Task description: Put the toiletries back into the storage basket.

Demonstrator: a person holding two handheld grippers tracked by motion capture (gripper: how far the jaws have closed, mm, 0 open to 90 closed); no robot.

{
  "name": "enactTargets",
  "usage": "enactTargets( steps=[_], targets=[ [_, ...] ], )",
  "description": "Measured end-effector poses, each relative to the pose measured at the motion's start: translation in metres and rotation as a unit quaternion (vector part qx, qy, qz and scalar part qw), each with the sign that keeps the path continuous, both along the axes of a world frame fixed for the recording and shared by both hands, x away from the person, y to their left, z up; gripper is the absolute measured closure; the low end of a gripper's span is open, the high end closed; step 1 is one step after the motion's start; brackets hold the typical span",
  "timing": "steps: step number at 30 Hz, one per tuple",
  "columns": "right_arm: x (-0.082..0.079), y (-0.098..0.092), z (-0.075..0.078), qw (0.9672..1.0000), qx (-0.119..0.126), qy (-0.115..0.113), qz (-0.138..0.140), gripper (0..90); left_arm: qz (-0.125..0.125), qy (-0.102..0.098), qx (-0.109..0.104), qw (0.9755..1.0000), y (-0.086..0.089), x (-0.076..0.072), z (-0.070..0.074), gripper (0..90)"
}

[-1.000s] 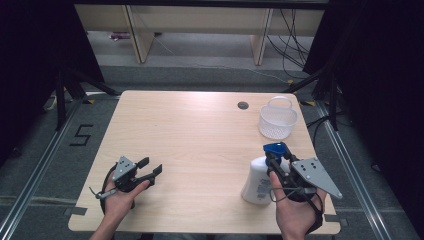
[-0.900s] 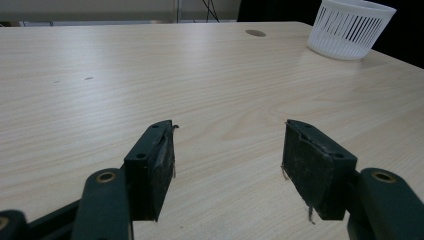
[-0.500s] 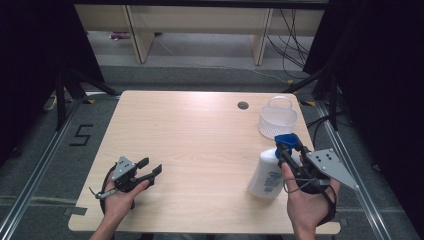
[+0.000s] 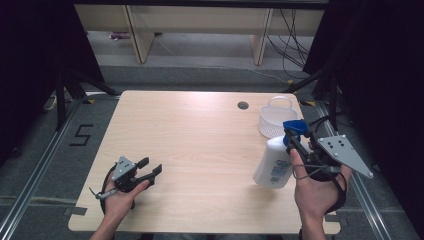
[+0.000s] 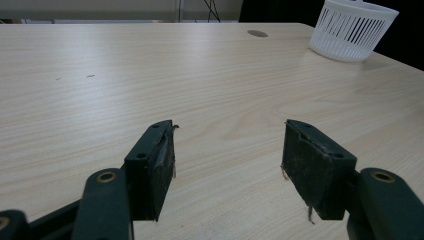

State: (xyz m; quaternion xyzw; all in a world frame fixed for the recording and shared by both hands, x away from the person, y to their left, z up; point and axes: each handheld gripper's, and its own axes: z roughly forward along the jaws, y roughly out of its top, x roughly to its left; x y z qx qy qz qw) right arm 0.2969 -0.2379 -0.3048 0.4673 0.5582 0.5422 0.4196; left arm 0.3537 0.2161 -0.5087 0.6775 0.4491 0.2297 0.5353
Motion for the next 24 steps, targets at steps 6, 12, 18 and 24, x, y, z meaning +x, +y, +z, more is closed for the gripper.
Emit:
enactTargets(
  steps=[6,12,18,24],
  targets=[
    [0.006,-0.003,0.008,1.0000,0.000,-0.009,-0.005,60.4,0.001,0.000,0.000,1.0000,0.000,0.000,0.000,37.1],
    [0.013,-0.006,0.014,0.9998,0.002,-0.014,-0.012,60.4,0.003,0.000,0.001,1.0000,0.001,0.000,0.000,37.1],
    [0.019,-0.010,0.016,0.9997,-0.003,-0.016,-0.019,60.4,0.001,-0.003,0.000,1.0000,0.000,0.000,0.000,37.3],
    [0.026,-0.014,0.016,0.9996,0.003,-0.011,-0.025,60.4,0.004,-0.001,0.001,1.0000,0.000,0.000,-0.001,37.3]
  ],
)
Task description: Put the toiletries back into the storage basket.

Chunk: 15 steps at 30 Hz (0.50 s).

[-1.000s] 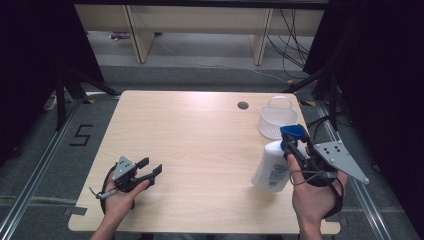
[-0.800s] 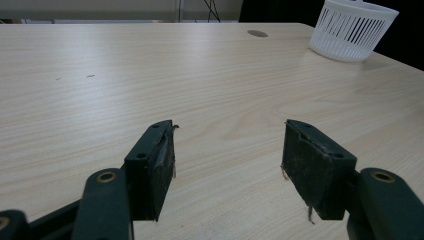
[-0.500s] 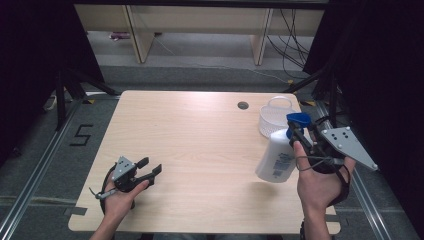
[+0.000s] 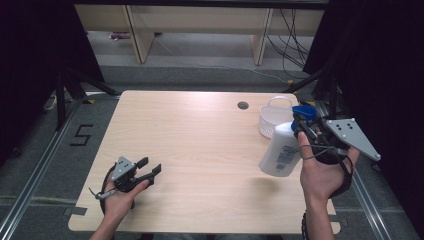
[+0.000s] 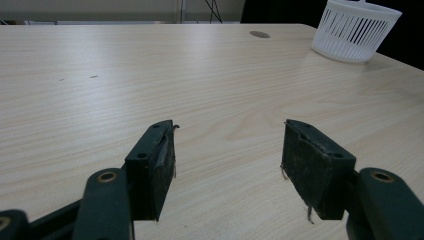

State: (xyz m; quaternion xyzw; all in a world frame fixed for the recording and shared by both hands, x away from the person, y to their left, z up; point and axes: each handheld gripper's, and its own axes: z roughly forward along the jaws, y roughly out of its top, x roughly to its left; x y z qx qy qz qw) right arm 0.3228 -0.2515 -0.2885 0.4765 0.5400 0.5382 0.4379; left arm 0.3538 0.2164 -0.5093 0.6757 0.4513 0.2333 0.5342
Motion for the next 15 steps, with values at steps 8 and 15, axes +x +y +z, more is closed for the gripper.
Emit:
enactTargets(
  steps=[8,15],
  targets=[
    [0.009,-0.006,0.004,0.9999,-0.003,-0.001,-0.013,60.3,-0.003,-0.002,0.003,1.0000,-0.001,0.000,-0.001,37.4],
    [0.016,-0.008,0.010,0.9998,0.004,0.000,-0.018,60.3,-0.004,-0.002,0.004,1.0000,-0.002,0.000,-0.002,37.4]
  ],
)
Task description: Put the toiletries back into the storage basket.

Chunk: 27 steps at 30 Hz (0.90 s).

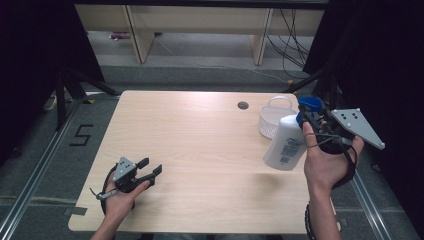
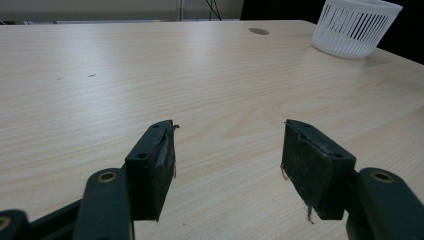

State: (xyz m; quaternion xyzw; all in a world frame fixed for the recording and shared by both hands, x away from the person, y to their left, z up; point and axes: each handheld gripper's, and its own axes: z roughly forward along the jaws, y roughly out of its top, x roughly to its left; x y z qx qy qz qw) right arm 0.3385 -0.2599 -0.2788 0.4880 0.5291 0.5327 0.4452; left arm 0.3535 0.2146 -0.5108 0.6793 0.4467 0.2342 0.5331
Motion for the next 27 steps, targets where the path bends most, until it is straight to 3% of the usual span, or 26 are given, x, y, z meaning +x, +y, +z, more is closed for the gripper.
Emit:
enactTargets(
  steps=[18,21,27],
  targets=[
    [0.021,-0.005,0.013,0.9999,-0.005,-0.005,-0.015,60.3,0.002,0.001,0.002,1.0000,0.001,0.000,0.000,37.3],
    [0.025,-0.006,0.015,0.9996,-0.016,-0.011,-0.018,60.3,0.003,0.001,0.003,1.0000,0.001,0.000,0.000,37.3],
    [0.029,-0.008,0.017,0.9997,-0.009,-0.008,-0.021,60.3,0.004,0.001,0.000,1.0000,0.001,0.000,0.000,37.3]
  ],
)
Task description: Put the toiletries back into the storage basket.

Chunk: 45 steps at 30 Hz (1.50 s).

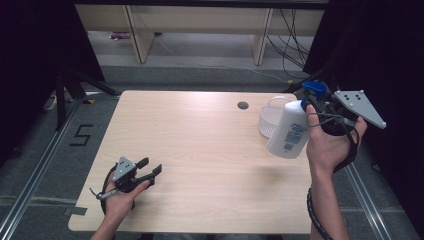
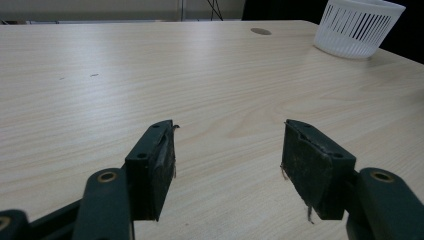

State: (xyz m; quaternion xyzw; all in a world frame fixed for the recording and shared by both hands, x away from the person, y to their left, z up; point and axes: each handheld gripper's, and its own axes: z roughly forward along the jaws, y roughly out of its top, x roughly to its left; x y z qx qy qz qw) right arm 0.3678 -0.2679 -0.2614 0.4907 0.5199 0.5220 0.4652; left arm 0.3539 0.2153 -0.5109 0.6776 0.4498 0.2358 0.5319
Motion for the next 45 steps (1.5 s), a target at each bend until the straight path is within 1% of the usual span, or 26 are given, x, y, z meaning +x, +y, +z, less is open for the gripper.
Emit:
enactTargets(
  steps=[7,8,9,10,11,14,15,16,18,21,24,29,30,31,33,34,36,37,39,40,42,43,45],
  targets=[
    [0.006,-0.002,0.002,1.0000,-0.003,0.002,-0.003,60.3,0.000,0.000,0.002,1.0000,0.000,0.000,0.000,37.3],
    [0.009,-0.002,0.003,1.0000,-0.002,0.002,-0.004,60.3,0.000,0.001,0.002,1.0000,0.000,0.000,0.000,37.3],
    [0.010,-0.003,0.003,1.0000,-0.007,-0.001,-0.005,60.3,0.000,0.001,0.001,1.0000,0.000,0.000,0.000,37.3],
    [0.010,-0.003,0.003,1.0000,-0.007,-0.001,-0.005,60.3,0.000,0.001,0.001,1.0000,0.000,0.000,0.000,37.3],
    [0.011,-0.002,0.003,1.0000,-0.002,0.002,-0.005,60.3,0.001,0.002,0.002,1.0000,0.000,0.000,0.000,37.3],
    [0.016,-0.003,0.005,1.0000,-0.005,0.001,-0.008,60.3,-0.001,0.002,0.002,1.0000,-0.001,0.000,0.000,37.3],
    [0.016,-0.002,0.005,1.0000,-0.002,0.004,-0.008,60.3,-0.002,0.002,0.002,1.0000,-0.001,0.000,0.000,37.3],
    [0.018,-0.003,0.005,0.9999,-0.006,0.003,-0.008,60.3,-0.003,0.001,0.001,1.0000,-0.001,0.000,0.000,37.3],
    [0.020,-0.002,0.005,0.9999,0.000,0.004,-0.009,60.3,-0.003,0.001,0.001,1.0000,-0.001,0.000,0.000,37.3],
    [0.023,-0.003,0.005,0.9999,-0.004,0.003,-0.011,60.3,-0.002,0.002,0.002,1.0000,-0.001,0.000,0.000,37.3],
    [0.027,-0.002,0.006,0.9999,-0.002,0.004,-0.012,60.3,-0.006,0.001,-0.002,1.0000,-0.001,0.000,0.000,37.1],
    [0.032,-0.001,0.007,0.9999,-0.001,0.005,-0.013,60.3,-0.004,0.000,-0.002,1.0000,0.000,0.000,0.000,37.1],
    [0.033,-0.002,0.007,0.9999,-0.005,0.002,-0.013,60.3,-0.006,-0.003,-0.006,1.0000,0.000,0.001,0.000,37.1],
    [0.033,-0.001,0.007,0.9999,0.001,0.003,-0.014,60.3,-0.004,-0.001,-0.004,1.0000,0.000,0.000,0.000,37.1],
    [0.034,-0.002,0.008,0.9999,0.005,0.003,-0.014,60.3,-0.006,-0.003,-0.007,1.0000,0.000,0.001,-0.001,37.1],
    [0.036,-0.003,0.007,0.9999,0.000,-0.002,-0.017,60.3,-0.006,-0.003,-0.006,1.0000,0.000,0.001,0.000,37.1],
    [0.038,-0.004,0.007,0.9999,0.002,-0.004,-0.015,60.3,-0.005,-0.002,-0.004,1.0000,0.000,0.000,0.000,37.1],
    [0.038,-0.004,0.007,0.9999,0.004,0.000,-0.013,60.3,-0.007,-0.002,-0.006,1.0000,0.000,0.001,0.000,37.1],
    [0.040,-0.004,0.008,0.9999,0.002,0.001,-0.013,60.3,-0.006,0.001,-0.003,1.0000,0.000,0.000,0.000,37.1],
    [0.041,-0.004,0.008,0.9999,0.005,0.002,-0.013,60.3,-0.006,0.001,-0.002,1.0000,0.000,0.000,0.000,37.1],
    [0.043,-0.004,0.008,0.9999,0.001,0.001,-0.014,60.3,-0.008,-0.002,-0.007,0.9999,0.000,0.001,-0.001,37.1],
    [0.043,-0.004,0.008,0.9999,0.003,0.000,-0.015,60.3,-0.006,-0.001,-0.006,1.0000,0.000,0.001,0.000,37.1],
    [0.045,-0.005,0.009,0.9999,-0.002,0.000,-0.016,60.3,-0.006,-0.002,-0.007,1.0000,0.001,0.001,-0.001,37.1]
  ],
)
